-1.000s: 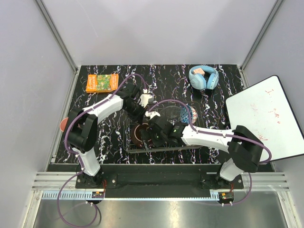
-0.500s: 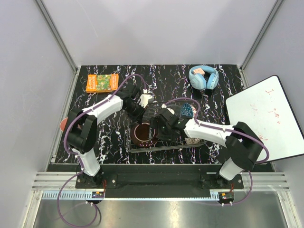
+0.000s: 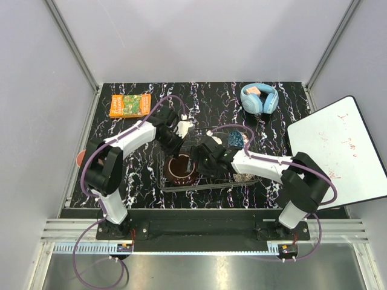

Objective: Load the mixed dishes into the dish rack

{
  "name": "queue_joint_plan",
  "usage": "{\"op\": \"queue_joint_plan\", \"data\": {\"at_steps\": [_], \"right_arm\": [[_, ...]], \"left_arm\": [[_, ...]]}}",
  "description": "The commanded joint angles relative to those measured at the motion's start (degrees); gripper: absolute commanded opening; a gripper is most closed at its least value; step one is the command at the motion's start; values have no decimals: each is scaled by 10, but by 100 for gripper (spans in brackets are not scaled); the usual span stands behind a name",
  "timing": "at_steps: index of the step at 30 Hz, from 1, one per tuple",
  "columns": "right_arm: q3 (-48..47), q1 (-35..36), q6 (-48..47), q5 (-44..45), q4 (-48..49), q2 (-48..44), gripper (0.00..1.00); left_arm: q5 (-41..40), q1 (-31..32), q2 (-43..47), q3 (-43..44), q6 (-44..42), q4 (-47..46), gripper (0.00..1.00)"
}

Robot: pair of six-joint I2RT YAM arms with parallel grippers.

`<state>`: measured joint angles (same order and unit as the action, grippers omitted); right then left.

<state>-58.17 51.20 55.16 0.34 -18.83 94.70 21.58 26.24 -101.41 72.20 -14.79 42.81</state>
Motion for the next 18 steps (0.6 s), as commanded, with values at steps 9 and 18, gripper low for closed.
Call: {"op": "queue_joint_plan", "data": {"at_steps": [9, 18], "right_arm": [[-2, -5, -36, 14, 94, 44, 100], [16, 7, -62, 61, 94, 28, 100]], "left_arm": [[-34, -1, 35, 28, -22, 49, 5], [-107, 2, 64, 7, -52, 79, 5]]}}
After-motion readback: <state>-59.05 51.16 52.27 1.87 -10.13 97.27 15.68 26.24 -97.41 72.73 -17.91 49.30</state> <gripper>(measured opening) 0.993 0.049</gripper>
